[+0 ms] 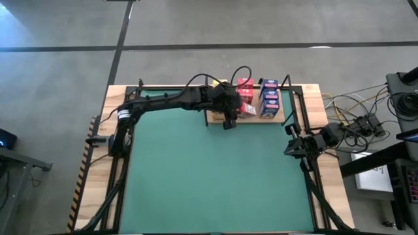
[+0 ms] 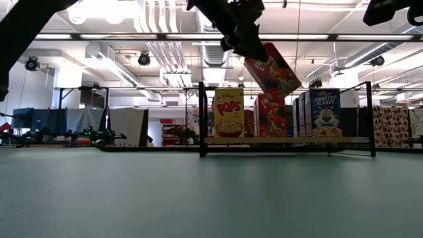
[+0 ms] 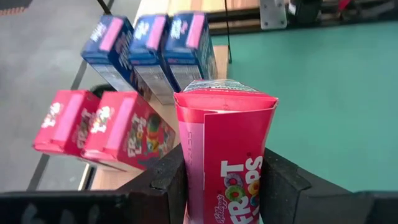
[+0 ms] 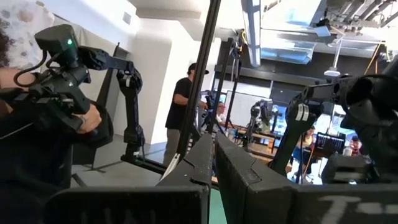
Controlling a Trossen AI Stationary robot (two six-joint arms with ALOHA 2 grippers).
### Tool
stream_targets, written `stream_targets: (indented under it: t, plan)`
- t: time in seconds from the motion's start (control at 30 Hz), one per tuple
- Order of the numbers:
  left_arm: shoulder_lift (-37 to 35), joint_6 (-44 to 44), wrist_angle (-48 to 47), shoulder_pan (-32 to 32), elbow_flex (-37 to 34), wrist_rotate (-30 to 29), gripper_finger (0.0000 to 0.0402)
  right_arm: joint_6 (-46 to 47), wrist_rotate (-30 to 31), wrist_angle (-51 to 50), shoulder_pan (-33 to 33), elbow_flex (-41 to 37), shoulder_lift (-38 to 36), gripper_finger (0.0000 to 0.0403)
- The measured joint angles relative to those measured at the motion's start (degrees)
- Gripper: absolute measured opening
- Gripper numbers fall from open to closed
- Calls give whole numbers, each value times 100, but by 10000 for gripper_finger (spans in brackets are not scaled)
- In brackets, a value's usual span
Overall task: Stack cereal on shelf
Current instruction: Put the red cereal box on the shelf aligned with the other red cereal boxes
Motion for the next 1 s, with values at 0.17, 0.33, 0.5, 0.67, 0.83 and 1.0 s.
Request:
stream_targets:
  t: [0.17, 0.33, 0.5, 0.67, 0.83, 1.0]
  plan:
    - [0, 55, 88, 0, -254, -1, 132, -1, 0, -24, 0, 0, 0, 9]
    - [0, 63, 368, 0, -465, -5, 132, -1, 1, -40, 1, 0, 0, 9]
    - [0, 75, 627, 2, -661, -14, 132, -1, 1, -41, 1, 0, 0, 9]
    - [1, 74, 692, 7, -694, -85, 132, -1, 1, -43, 1, 0, 0, 9]
    - [-1, 21, 1069, 7, -948, -90, 132, -1, 1, -43, 2, 0, 0, 9]
    - [2, 36, 1152, 11, -1134, -114, 132, 8, 1, -45, 2, 0, 0, 9]
